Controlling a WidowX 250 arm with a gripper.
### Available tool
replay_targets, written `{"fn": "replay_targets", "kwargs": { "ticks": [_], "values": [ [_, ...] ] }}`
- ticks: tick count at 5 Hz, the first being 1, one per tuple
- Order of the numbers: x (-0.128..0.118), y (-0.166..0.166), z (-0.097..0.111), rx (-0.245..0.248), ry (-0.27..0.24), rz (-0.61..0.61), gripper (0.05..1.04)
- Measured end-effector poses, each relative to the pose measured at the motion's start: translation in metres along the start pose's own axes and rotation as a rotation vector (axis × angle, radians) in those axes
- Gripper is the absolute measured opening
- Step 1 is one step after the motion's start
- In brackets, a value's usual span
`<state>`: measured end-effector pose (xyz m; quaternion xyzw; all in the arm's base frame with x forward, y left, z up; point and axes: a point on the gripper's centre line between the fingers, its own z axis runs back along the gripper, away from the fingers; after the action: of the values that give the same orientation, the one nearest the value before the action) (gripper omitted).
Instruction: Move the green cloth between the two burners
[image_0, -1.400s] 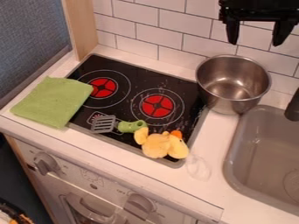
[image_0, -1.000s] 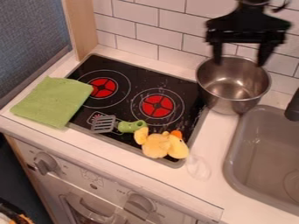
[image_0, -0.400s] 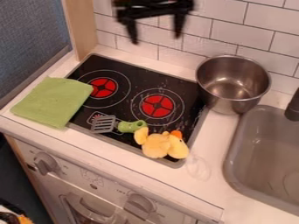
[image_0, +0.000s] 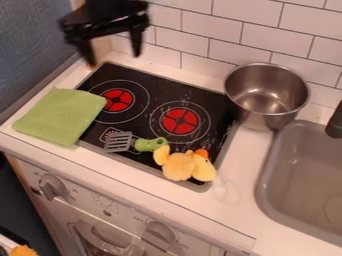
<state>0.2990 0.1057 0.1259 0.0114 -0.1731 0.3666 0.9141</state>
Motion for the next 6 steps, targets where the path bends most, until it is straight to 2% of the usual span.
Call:
{"fn": "replay_targets", "kwargs": {
  "ticks": [1, 2, 4, 5, 6],
  "values": [
    [0.008, 0.024, -0.011, 0.034, -0.010, 0.031, 1.000],
    [0.010, 0.052, -0.036, 0.084, 0.025, 0.086, 1.000],
    [0.000, 0.076, -0.072, 0.123, 0.090, 0.124, 1.000],
    [-0.005, 0.079, -0.085, 0.117, 0.101, 0.126, 1.000],
    [-0.011, 0.084, -0.097, 0.138, 0.117, 0.126, 1.000]
  ]
}}
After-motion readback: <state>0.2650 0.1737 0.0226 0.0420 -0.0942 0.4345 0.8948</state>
